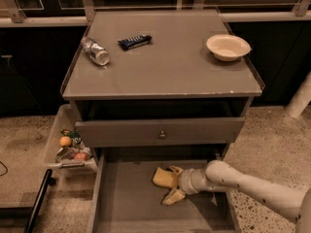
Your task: Pick sponge from middle drawer and place on counter
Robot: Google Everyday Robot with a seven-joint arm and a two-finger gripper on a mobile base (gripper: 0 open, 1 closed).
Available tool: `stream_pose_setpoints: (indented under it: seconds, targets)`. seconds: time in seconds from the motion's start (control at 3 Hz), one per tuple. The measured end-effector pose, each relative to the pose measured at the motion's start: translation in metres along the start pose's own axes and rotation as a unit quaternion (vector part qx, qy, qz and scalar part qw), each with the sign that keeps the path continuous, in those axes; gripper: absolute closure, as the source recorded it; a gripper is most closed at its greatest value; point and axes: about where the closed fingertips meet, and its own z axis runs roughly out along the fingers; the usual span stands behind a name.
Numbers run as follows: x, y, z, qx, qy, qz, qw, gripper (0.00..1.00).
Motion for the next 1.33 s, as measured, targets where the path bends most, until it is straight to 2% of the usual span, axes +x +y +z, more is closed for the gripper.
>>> stream_pose_setpoints:
  seconds: [1.0, 1.33]
  targets:
    - [0.0000, 0.0001, 0.0001, 0.000, 0.000, 0.000, 1.0000, 0.87]
    - [0.0000, 0.0001, 0.0001, 0.000, 0.000, 0.000, 1.0000, 1.00]
